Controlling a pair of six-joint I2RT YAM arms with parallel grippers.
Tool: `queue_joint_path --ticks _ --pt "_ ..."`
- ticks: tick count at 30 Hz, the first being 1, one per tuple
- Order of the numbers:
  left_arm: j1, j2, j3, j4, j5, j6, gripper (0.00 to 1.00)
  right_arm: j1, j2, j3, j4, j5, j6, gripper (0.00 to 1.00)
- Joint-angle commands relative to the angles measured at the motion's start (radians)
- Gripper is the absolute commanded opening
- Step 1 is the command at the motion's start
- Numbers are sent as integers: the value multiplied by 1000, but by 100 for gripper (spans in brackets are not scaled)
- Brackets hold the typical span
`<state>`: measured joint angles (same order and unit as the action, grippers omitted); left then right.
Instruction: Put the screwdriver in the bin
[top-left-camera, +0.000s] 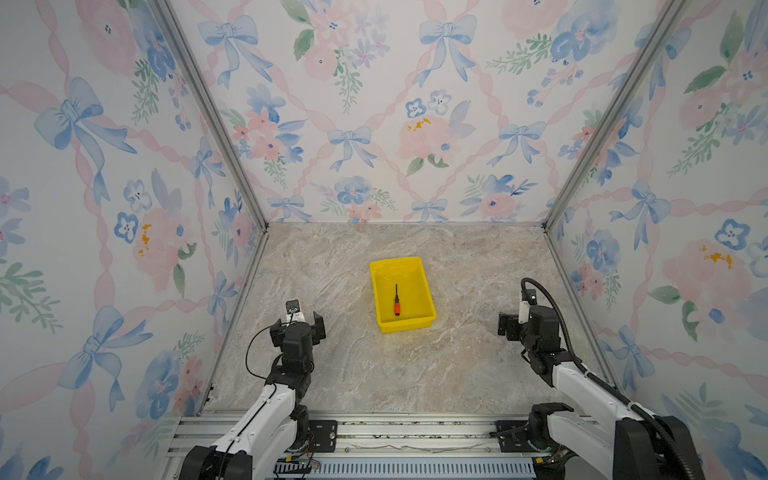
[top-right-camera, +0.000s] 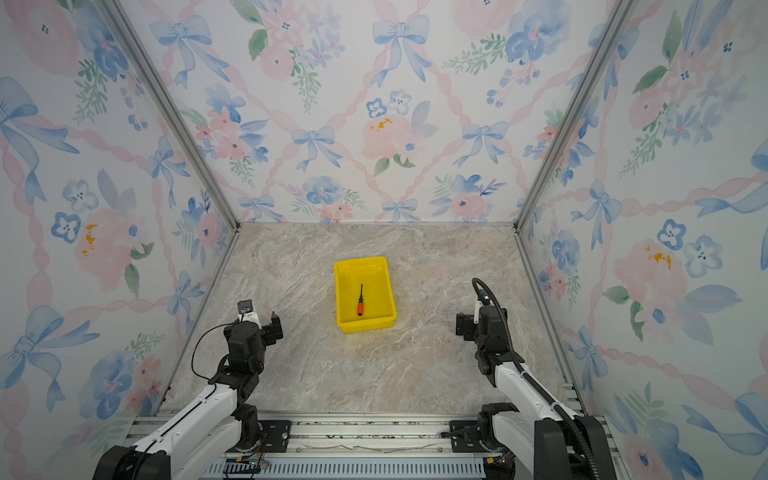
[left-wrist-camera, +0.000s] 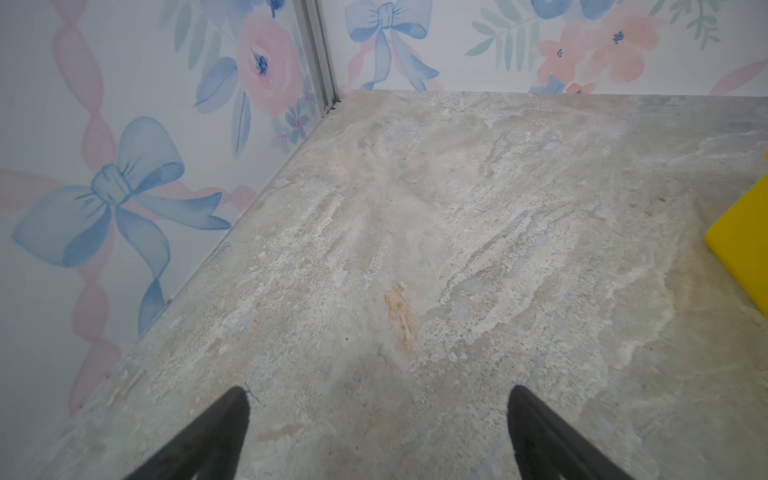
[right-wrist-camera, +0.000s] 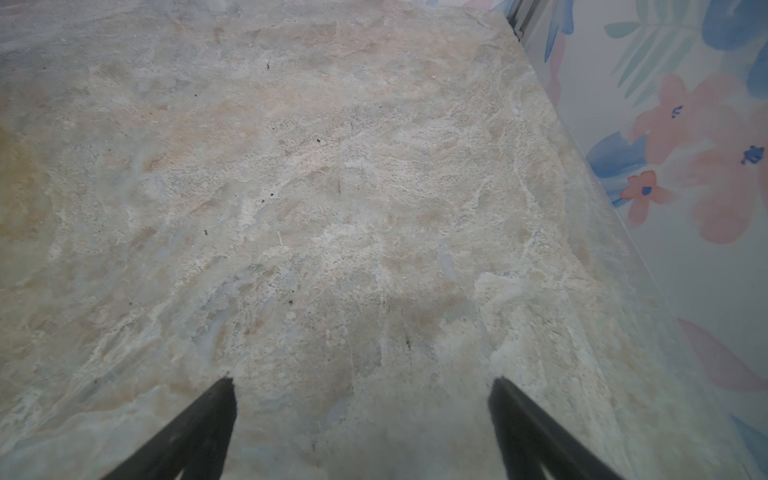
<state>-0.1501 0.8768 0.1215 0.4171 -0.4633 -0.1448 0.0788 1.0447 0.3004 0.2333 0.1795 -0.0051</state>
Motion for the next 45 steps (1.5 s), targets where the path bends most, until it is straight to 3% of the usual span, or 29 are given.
queue_joint_path --ticks 1,8,17,26,30,34,36,38,40,45 --pt "15 67 14 130 48 19 98 -9 20 39 65 0 -9 97" --pt "40 229 73 220 91 26 98 -24 41 39 110 -17 4 97" --pt "60 393 121 397 122 38 98 -66 282 96 401 -95 40 97" --pt "72 534 174 536 171 80 97 -73 333 150 371 -91 40 97" --pt "87 608 178 599 128 55 98 -65 368 174 380 -109 30 97" --pt "91 631 181 616 176 74 98 -61 527 60 774 -64 51 97" --pt "90 638 172 641 184 77 98 -31 481 100 608 -6 32 97" --pt "90 641 161 661 193 79 98 -30 517 71 736 -12 27 97" --pt "89 657 141 707 203 86 98 -26 495 95 647 -8 19 97" --pt "80 673 124 755 198 97 97 -18 504 92 672 5 16 97"
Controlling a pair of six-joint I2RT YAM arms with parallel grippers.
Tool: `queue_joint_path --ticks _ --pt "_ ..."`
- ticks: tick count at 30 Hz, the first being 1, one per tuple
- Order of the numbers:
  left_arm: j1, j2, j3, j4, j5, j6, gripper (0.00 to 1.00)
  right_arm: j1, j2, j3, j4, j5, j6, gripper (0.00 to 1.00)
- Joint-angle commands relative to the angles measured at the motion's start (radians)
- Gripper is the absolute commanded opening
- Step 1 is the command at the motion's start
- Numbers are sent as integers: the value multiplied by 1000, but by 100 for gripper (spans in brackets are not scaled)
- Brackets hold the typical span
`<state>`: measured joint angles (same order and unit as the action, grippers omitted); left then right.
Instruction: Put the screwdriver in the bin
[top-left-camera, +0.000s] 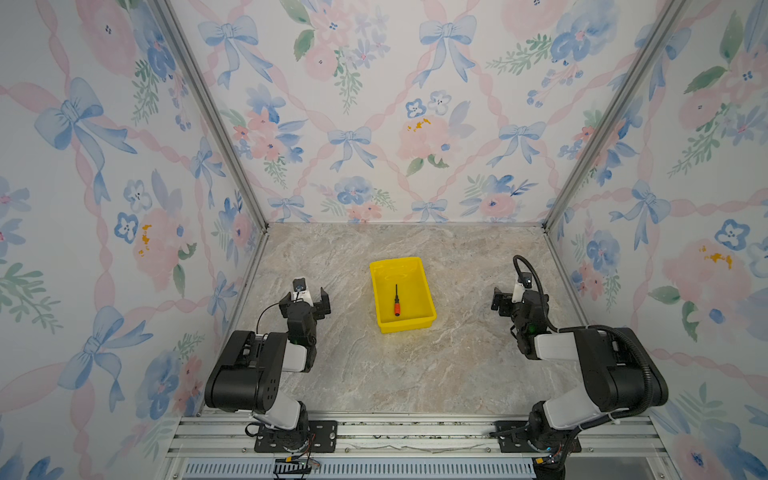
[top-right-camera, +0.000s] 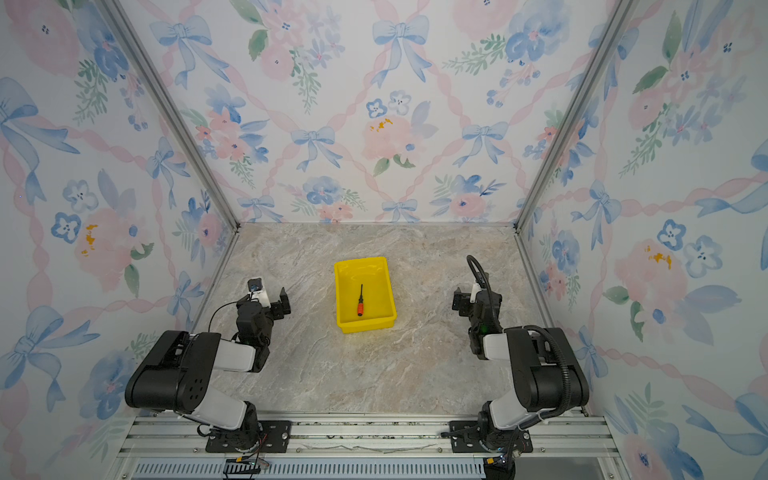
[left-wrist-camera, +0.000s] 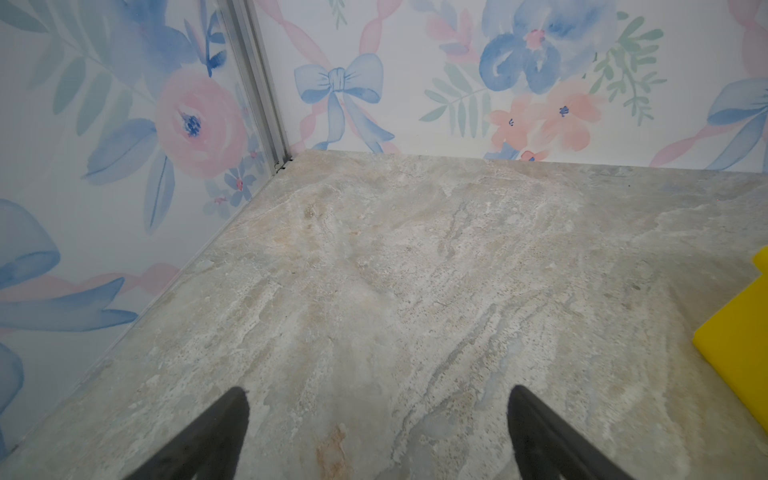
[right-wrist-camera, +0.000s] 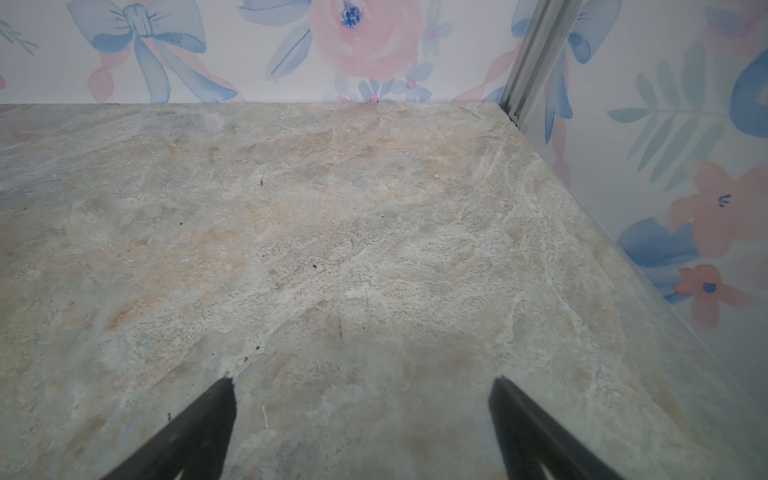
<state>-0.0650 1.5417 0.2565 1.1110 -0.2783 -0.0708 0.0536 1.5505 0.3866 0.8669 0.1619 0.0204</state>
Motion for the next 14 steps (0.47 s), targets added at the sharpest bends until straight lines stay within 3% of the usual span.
queue_joint_path --ticks 1,14 --pt "-5 10 -16 75 13 24 97 9 -4 6 34 24 -10 97" --pt "-6 21 -20 101 13 29 97 8 -3 4 38 23 -11 97"
